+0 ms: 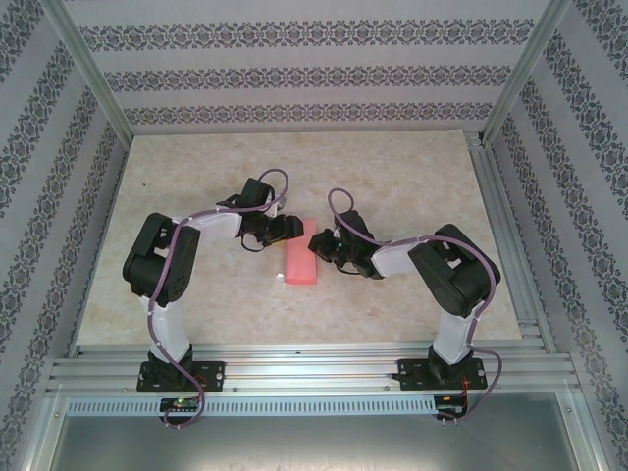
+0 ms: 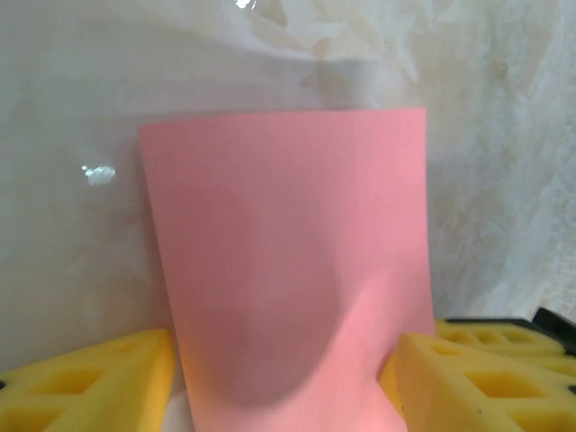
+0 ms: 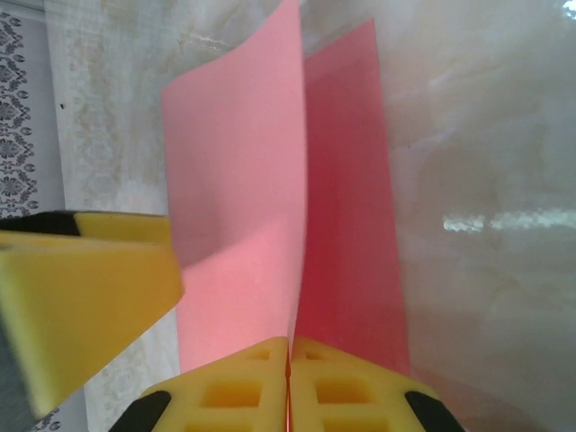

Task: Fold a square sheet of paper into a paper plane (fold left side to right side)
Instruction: First fold in half a square sheet of paper at the center of the table.

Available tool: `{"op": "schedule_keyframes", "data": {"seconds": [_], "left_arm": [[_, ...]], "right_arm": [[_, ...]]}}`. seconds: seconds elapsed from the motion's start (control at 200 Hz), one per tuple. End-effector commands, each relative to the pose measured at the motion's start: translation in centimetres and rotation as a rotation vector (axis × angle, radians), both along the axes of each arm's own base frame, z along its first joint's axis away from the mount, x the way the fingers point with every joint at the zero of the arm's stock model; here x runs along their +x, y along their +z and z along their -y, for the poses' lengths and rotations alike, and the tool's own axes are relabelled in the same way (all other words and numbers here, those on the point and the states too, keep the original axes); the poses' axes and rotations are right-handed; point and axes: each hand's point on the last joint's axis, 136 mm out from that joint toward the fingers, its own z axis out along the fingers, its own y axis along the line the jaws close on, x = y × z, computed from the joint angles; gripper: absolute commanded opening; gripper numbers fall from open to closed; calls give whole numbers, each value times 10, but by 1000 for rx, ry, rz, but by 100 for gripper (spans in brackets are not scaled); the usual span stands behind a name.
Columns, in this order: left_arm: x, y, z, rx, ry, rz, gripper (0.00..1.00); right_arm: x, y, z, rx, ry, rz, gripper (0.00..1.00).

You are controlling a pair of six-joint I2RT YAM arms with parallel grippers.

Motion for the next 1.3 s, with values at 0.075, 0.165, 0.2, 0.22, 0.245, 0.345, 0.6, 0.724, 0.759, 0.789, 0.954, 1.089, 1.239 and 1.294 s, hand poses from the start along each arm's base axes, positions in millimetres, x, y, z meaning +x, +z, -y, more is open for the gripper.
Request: {"op": "schedule_keyframes", "data": {"seconds": [0.075,0.165,0.2,0.22,0.245,0.345,0.6,0.724,0.759,0.789,0.954,1.089,1.239,1.294], "left_arm": [[-13,11,-4,-41,-14,-1,65],[-21,3,-4,-39,-18,-26,63],[-23,-1,-4,-37,-16,-36,62],[-25,-2,-4,-37,-18,-42,62],[-27,-5,-4,-36,-19,-50,62],[-33,-13,-1,-33,-30,-72,59],[-29,-21,-2,5,-18,-74,48],[-31,-27,-5,42,-25,-83,47],[-33,-30,-5,52,-29,-88,47],[-34,-31,-5,57,-33,-87,47],[-36,-32,-3,71,-49,-85,47],[-36,-32,-1,77,-56,-84,47],[-37,-31,4,82,-70,-82,47],[-38,-31,4,91,-75,-82,48]], "right_arm": [[2,-3,-8,-6,23,11,9],[2,-3,-8,-4,23,10,10],[2,-3,-9,-2,24,9,11],[1,-3,-9,-2,26,8,11],[1,-3,-9,1,27,7,11],[1,-2,-11,10,31,5,12],[3,3,-12,11,41,9,17],[3,3,-10,6,40,5,20],[3,2,-8,0,37,6,21],[3,2,-7,-8,34,7,22],[2,2,8,-61,18,18,29],[2,4,23,-104,6,30,33],[3,9,46,-167,-20,48,33],[4,10,58,-195,-35,52,33]]}}
